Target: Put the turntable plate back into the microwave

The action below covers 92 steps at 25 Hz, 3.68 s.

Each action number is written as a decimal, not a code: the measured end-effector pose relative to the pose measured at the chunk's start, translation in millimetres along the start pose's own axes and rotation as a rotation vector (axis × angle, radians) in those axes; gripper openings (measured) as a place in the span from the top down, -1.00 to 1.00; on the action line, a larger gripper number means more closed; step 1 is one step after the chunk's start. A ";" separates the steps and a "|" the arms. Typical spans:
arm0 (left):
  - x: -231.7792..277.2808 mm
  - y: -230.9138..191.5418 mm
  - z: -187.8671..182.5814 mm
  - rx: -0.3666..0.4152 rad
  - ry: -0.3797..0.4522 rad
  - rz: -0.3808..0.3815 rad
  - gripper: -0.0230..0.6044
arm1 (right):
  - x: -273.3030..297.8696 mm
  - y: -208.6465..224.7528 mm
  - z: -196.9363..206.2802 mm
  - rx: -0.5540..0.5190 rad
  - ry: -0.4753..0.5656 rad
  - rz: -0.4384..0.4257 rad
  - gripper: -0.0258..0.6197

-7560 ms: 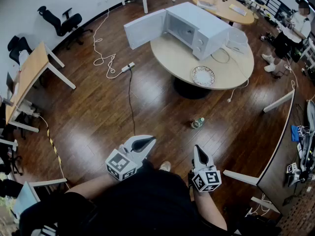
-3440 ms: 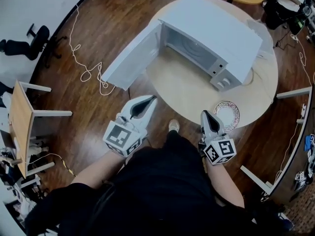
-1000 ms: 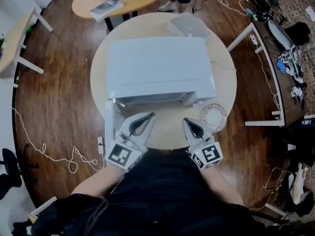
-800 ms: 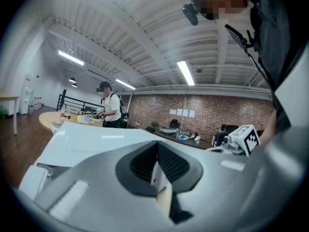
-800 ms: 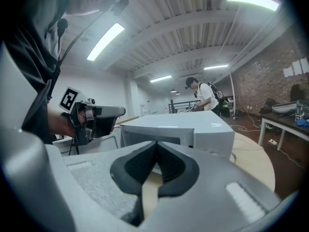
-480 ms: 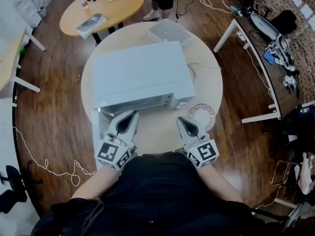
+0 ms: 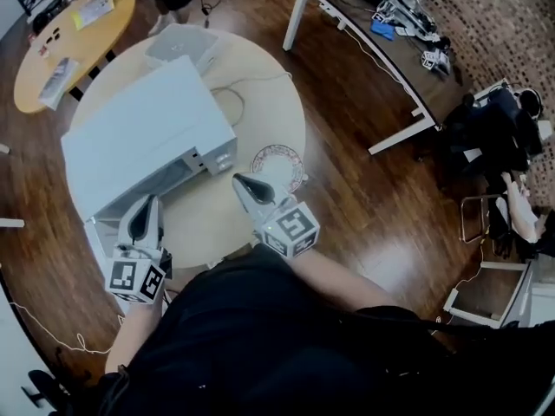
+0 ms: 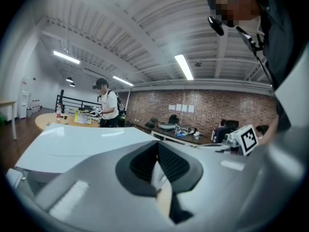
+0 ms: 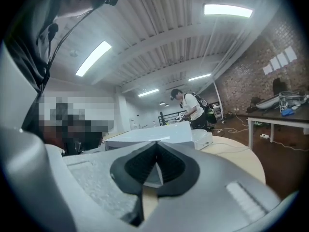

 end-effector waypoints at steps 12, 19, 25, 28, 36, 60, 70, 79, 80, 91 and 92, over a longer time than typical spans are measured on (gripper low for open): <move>54.8 39.0 1.9 0.053 -0.064 0.174 0.91 | -64.9 36.4 12.0 0.076 -0.002 0.184 0.92; 94.2 56.2 -15.0 0.111 -0.036 0.286 0.91 | -99.2 60.8 17.0 0.123 0.027 0.330 0.92; 124.2 88.1 -16.6 0.138 -0.022 0.372 0.91 | -131.7 78.4 17.3 0.125 0.050 0.415 0.92; 135.4 85.4 -23.3 0.140 -0.014 0.364 0.91 | -140.5 83.3 22.8 0.169 0.049 0.441 0.92; 140.1 92.1 -24.4 0.161 -0.002 0.263 0.91 | -157.6 101.0 42.6 0.253 0.026 0.397 0.92; 164.7 89.0 -5.3 0.139 -0.138 0.198 0.91 | -114.4 150.8 105.5 0.421 -0.133 0.344 0.92; 179.1 104.3 2.2 0.124 -0.162 0.217 0.91 | -115.1 168.4 124.0 0.419 -0.177 0.330 0.91; 185.0 112.1 15.2 0.121 -0.211 0.220 0.91 | -108.6 184.1 145.0 0.411 -0.251 0.348 0.84; 185.5 112.7 16.5 0.120 -0.217 0.220 0.91 | -108.7 186.3 147.3 0.410 -0.261 0.356 0.83; 185.5 109.0 20.6 0.127 -0.259 0.203 0.91 | -97.8 196.1 164.9 0.411 -0.319 0.380 0.56; 185.1 108.3 20.7 0.128 -0.262 0.202 0.91 | -96.7 196.1 166.5 0.415 -0.320 0.382 0.54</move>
Point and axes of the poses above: the fingertips, and each gripper's own axes: x forward along the fingers, y to its right, z out of its underside, the point moved 6 cm from there along -x, backward along the fingers, and after that the axes turned 3 degrees about z, right-handed, at the moved point
